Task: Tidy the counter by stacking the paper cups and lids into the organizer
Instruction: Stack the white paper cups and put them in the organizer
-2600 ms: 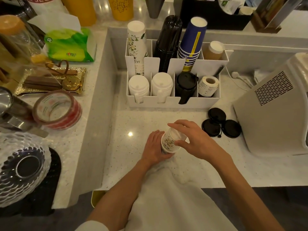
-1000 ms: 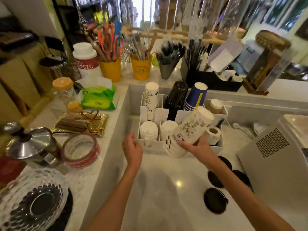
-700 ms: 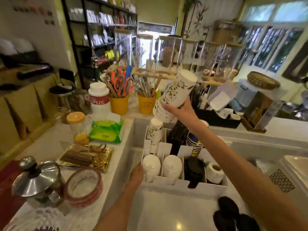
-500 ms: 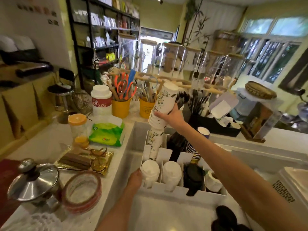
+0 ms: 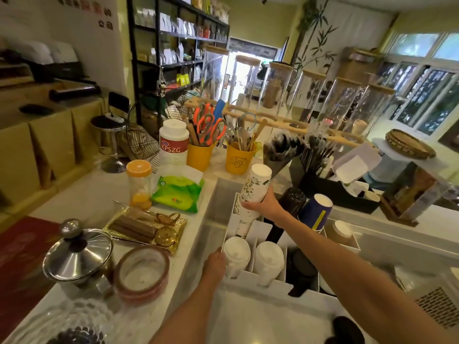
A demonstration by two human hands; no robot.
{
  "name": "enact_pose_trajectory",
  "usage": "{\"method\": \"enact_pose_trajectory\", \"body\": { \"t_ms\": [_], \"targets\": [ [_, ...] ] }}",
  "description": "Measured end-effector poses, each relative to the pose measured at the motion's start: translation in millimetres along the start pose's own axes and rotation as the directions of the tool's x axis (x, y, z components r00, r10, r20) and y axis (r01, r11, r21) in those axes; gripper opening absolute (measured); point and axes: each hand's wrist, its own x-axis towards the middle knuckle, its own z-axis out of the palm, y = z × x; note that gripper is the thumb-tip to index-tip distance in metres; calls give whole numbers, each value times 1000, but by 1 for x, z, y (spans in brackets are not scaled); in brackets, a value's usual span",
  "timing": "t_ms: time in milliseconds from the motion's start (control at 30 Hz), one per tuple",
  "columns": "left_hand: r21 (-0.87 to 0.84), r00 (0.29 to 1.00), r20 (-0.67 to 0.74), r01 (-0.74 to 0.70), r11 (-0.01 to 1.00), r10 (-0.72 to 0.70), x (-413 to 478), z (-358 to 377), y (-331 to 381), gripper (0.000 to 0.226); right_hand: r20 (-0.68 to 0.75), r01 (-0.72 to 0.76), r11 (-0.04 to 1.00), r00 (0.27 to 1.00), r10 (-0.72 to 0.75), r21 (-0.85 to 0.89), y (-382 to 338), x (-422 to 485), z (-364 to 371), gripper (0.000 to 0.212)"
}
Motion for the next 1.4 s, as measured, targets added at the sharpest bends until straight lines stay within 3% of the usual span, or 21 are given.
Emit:
{"method": "enact_pose_trajectory", "body": {
  "t_ms": [167,267,400,500,733,933,1100,1267,1400],
  "targets": [
    [15,1000,11,3,1000,-3,0,0,1,35,0,-73,997,997,73,-7,4,-1,3,103],
    [41,1000,8,-8,999,8,-1,0,1,35,-11,-2,1000,1000,2,8,-13,4,-5,97],
    [59,1000,16,-8,998,7,-2,-1,1,37,-87,161,955,978,-187,-251,-41,15,-22,75],
    [65,1000,13,-1,998,0,-1,0,1,37,-63,173,898,974,-216,-405,-50,21,-27,71],
    [39,1000,17,-17,999,16,0,2,1,40,114,205,878,978,-173,-432,-56,22,-40,70],
    [43,1000,3,-5,999,4,-1,3,2,40,78,201,865,979,-186,-459,-53,17,-42,72],
    [76,1000,-11,-12,997,13,-2,4,0,38,130,201,838,979,-156,-508,-58,21,-43,70],
    [95,999,2,-45,994,45,-1,4,-1,39,102,218,772,975,-197,-597,-58,19,-44,73],
    [82,999,-1,-32,996,32,-1,3,-1,40,109,199,799,980,-167,-568,-58,21,-43,73]
  ]
}}
